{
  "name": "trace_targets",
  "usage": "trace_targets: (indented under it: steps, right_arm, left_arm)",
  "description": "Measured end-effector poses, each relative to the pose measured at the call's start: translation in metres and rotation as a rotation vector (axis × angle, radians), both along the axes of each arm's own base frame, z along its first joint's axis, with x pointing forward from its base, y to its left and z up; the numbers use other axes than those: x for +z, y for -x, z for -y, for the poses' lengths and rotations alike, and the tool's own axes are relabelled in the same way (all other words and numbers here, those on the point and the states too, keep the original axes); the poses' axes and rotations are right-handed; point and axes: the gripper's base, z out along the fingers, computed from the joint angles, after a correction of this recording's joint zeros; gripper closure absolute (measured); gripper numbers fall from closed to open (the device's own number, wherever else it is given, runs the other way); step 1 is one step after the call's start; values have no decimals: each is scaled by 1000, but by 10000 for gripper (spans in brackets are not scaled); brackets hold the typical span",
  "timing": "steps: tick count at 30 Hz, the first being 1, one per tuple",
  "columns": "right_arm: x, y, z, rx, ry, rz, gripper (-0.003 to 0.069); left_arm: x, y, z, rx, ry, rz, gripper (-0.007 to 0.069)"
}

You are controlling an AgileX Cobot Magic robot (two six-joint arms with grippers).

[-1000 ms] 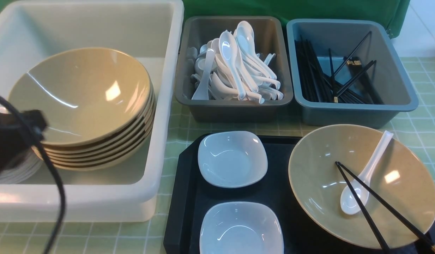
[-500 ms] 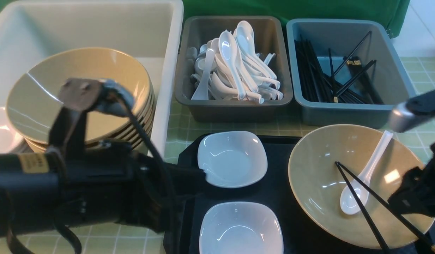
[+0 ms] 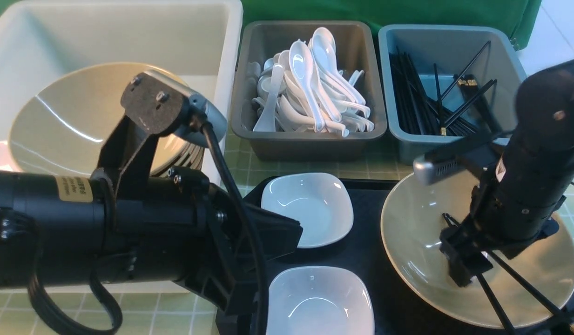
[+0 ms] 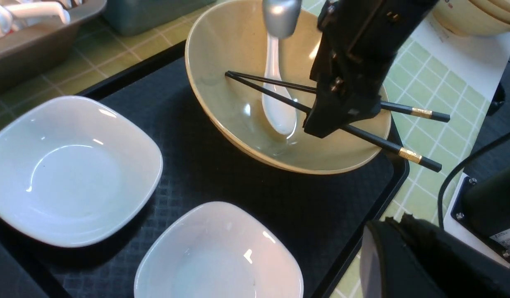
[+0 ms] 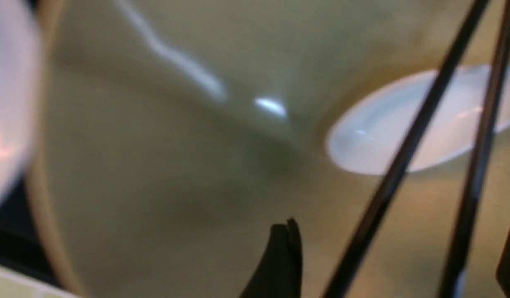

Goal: On green table put chopsticks spoon bowls plates into blue grey white boxes.
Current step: 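Move the grippers toward the tableware on the black tray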

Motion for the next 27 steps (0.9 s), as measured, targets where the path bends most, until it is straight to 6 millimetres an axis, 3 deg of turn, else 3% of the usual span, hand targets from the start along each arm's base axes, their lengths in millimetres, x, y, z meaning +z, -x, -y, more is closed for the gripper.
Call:
trace_targets:
  steps: [5,8,11,12,13,15,27]
  right_arm:
    - [-8,-3,3,19,55,-19,31]
    - [-11,-3,3,20,67,-42,106]
    - [-13,-3,4,19,77,-64,326]
    - [-12,-2,4,19,78,-68,342]
    - [-13,-1,4,18,83,-79,474]
    - [-12,0,5,18,89,-89,544]
    - [1,-5,2,39,83,-85,539]
  left_arm:
    - [0,0,0,0,0,0,626]
    - [0,0,0,3,1,3,626]
    - [1,-1,0,9,5,10,626]
    - [1,-1,0,9,5,10,626]
    - [1,-2,0,12,7,14,626]
    - [1,-2,0,13,8,16,626]
    - [3,-4,0,32,20,37,626]
